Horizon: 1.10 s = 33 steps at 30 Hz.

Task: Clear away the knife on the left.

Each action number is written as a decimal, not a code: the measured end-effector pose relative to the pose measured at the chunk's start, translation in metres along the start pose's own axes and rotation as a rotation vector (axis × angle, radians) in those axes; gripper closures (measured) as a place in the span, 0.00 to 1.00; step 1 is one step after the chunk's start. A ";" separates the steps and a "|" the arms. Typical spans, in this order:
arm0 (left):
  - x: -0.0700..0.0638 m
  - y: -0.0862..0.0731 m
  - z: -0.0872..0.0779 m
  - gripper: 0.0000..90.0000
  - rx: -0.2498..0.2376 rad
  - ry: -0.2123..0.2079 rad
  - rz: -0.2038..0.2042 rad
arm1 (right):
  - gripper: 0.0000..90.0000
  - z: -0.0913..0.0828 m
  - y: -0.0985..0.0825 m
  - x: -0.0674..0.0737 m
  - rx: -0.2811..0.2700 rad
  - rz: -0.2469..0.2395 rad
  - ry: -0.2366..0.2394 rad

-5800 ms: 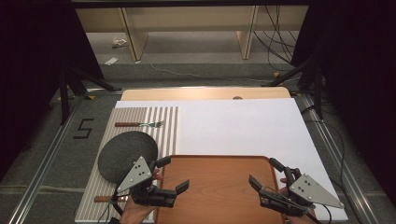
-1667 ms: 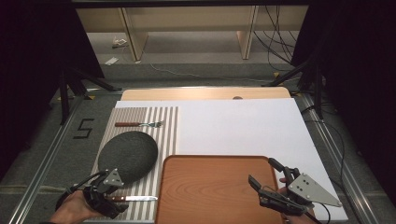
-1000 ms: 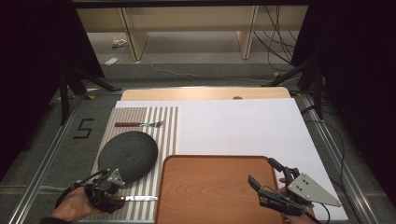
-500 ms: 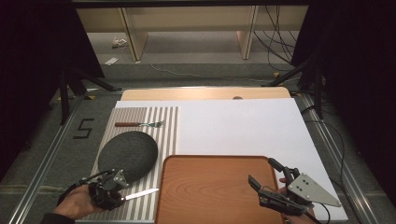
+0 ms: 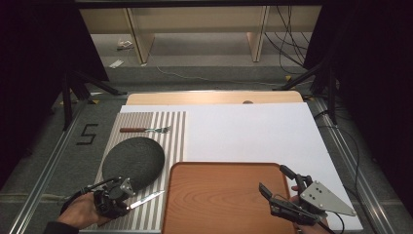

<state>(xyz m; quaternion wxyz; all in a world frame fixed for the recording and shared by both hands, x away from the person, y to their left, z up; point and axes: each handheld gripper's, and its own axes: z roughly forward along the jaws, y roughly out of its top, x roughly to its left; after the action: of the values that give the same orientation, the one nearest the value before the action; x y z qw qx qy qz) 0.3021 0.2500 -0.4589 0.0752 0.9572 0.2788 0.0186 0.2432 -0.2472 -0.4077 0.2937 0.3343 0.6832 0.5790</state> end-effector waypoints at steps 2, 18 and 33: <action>0.000 0.000 0.000 0.86 0.002 0.005 -0.002 | 0.21 0.000 0.000 0.000 0.001 0.001 0.000; -0.011 0.003 -0.029 0.86 -0.159 -0.034 -0.127 | 0.21 0.000 0.000 0.001 0.004 0.003 0.002; -0.038 0.034 -0.042 0.86 -0.292 -0.050 -0.207 | 0.21 0.000 0.000 0.001 0.004 0.000 0.001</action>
<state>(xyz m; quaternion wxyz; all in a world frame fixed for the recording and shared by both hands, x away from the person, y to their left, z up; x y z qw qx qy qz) 0.2845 0.2072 -0.4115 0.2218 0.9025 0.3682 0.0274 0.2427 -0.2468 -0.4078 0.2928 0.3347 0.6843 0.5779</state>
